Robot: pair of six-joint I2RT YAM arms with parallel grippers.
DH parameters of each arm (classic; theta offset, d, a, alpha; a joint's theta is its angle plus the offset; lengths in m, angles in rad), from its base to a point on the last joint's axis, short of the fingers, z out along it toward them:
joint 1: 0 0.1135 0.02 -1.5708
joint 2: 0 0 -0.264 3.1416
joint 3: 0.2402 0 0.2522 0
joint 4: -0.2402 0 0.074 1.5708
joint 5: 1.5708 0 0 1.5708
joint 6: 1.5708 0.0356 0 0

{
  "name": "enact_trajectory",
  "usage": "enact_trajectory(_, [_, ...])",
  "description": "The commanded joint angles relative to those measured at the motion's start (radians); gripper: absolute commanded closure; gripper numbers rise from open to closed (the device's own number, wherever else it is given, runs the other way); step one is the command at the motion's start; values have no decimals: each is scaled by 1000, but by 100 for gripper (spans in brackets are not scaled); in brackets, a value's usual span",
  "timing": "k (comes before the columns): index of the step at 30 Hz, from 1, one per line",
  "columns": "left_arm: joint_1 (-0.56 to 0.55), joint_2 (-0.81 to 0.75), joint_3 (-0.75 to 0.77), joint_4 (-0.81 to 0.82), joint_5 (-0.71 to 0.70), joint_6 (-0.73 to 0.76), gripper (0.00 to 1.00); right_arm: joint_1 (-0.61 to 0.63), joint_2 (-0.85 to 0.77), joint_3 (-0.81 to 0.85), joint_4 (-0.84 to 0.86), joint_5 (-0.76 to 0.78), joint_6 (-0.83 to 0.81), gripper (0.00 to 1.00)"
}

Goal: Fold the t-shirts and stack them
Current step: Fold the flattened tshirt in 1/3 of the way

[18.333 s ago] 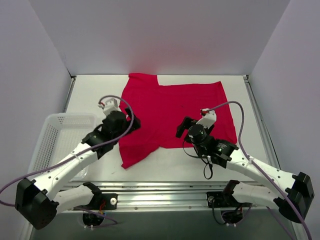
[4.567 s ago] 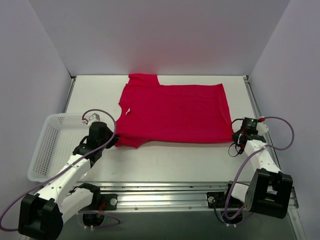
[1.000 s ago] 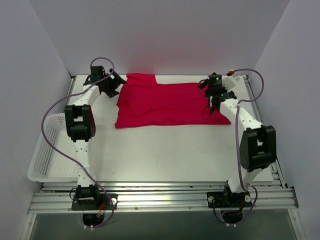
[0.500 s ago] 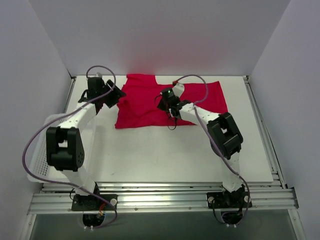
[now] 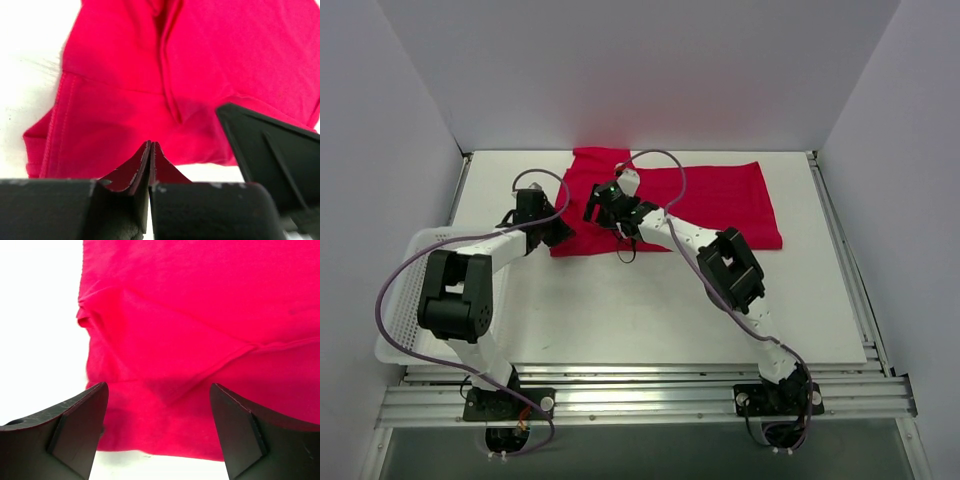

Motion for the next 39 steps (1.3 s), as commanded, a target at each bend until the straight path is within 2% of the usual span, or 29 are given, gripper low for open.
enact_trajectory(1, [2,20,-10,95,-24,17,92,17,28,66,-59,7,-1,22])
enact_trajectory(11, [5,103,-33,138,-46,8,97,42,70,91,-65,-19,33,23])
enact_trajectory(22, [9,138,-59,172,-49,3,98,48,126,111,-45,-35,48,28])
enact_trajectory(25, [9,144,-64,178,-46,4,98,46,145,134,-48,-35,47,34])
enact_trajectory(29, [12,149,-73,184,-47,11,98,39,174,164,-56,-41,45,48])
enact_trajectory(30, [12,149,-73,184,-47,11,98,39,183,174,-58,-43,47,58])
enact_trajectory(35, [18,164,-72,184,-46,20,98,36,203,197,-73,-33,45,83])
enact_trajectory(39, [18,180,-70,190,-41,18,98,36,198,195,-78,-16,45,92])
